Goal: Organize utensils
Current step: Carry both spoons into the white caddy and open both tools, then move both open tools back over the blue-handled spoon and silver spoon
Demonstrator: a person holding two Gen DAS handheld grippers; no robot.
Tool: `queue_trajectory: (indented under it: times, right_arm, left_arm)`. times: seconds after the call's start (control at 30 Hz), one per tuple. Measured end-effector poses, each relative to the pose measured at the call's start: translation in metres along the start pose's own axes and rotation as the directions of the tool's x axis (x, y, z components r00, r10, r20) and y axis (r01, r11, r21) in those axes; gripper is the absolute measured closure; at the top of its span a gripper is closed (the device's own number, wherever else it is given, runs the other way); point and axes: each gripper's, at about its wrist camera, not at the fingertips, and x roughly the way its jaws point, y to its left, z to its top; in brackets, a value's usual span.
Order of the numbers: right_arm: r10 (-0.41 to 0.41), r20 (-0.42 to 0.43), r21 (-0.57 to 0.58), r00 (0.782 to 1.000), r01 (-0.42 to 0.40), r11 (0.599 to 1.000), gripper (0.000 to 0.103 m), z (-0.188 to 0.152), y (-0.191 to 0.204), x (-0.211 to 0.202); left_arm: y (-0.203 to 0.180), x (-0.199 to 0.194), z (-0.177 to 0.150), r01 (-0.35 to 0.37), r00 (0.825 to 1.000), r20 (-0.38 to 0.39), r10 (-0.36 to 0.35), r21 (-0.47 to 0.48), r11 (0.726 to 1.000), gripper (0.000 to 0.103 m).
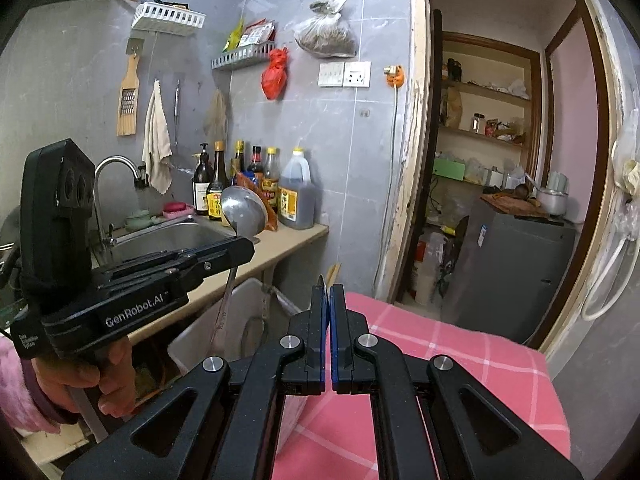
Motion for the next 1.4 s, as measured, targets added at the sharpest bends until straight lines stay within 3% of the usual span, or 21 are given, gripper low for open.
queue_trajectory:
  times: [0.4, 0.77, 0.83, 0.87, 0.9, 0.97, 1.13, 1.23, 1.3, 1.4]
  right_arm:
    - [0.037, -0.018, 0.054, 0.999, -0.036, 0.998, 0.101, -0.015, -0.002, 0.012]
    - [0.082, -0.041, 0.121, 0.996, -0.077, 0.99, 0.1, -0.029, -0.003, 0.029]
    - [0.091, -0.055, 0.137, 0.994, -0.083, 0.987, 0.099, -0.032, -0.003, 0.033]
    - [0.094, -0.06, 0.143, 0.994, -0.085, 0.986, 0.097, -0.034, -0.004, 0.034]
    - [0.099, -0.06, 0.151, 0.993, -0.089, 0.985, 0.095, -0.035, -0.004, 0.035]
    - [0.098, -0.052, 0.167, 0.994, -0.089, 0.982, 0.084, -0.035, -0.006, 0.033]
    - [0.04, -0.008, 0.191, 0.999, -0.038, 0.981, 0.08, -0.025, -0.015, 0.014]
    - [-0.005, 0.033, 0.204, 0.999, -0.002, 0.979, 0.064, -0.014, -0.025, -0.004]
    - [-0.03, 0.065, 0.217, 0.997, 0.015, 0.976, 0.057, -0.005, -0.034, -0.017]
    - [-0.076, 0.107, 0.237, 0.991, 0.049, 0.97, 0.04, 0.006, -0.047, -0.038]
  left_arm:
    - [0.004, -0.001, -0.013, 0.008, 1.0, -0.025, -0.008, 0.011, 1.0, 0.1]
    - [0.012, 0.003, -0.019, 0.003, 0.994, -0.108, 0.0, 0.027, 1.0, 0.099]
    - [0.012, 0.001, -0.017, 0.004, 0.994, -0.11, 0.0, 0.032, 0.999, 0.095]
    - [0.012, 0.0, -0.016, 0.009, 0.994, -0.113, -0.005, 0.029, 1.0, 0.086]
    - [0.012, -0.001, -0.015, 0.012, 0.994, -0.11, -0.009, 0.027, 1.0, 0.068]
    - [0.013, -0.007, -0.012, 0.005, 0.996, -0.088, -0.004, 0.005, 1.0, 0.056]
    - [0.013, -0.019, 0.001, -0.033, 0.997, -0.073, 0.031, -0.021, 0.999, 0.056]
    - [0.008, -0.025, 0.013, -0.054, 0.997, -0.059, 0.053, -0.02, 0.998, 0.055]
    - [0.003, -0.029, 0.02, -0.066, 0.996, -0.053, 0.065, -0.019, 0.998, 0.047]
    - [-0.006, -0.036, 0.032, -0.084, 0.996, -0.038, 0.083, -0.02, 0.996, 0.034]
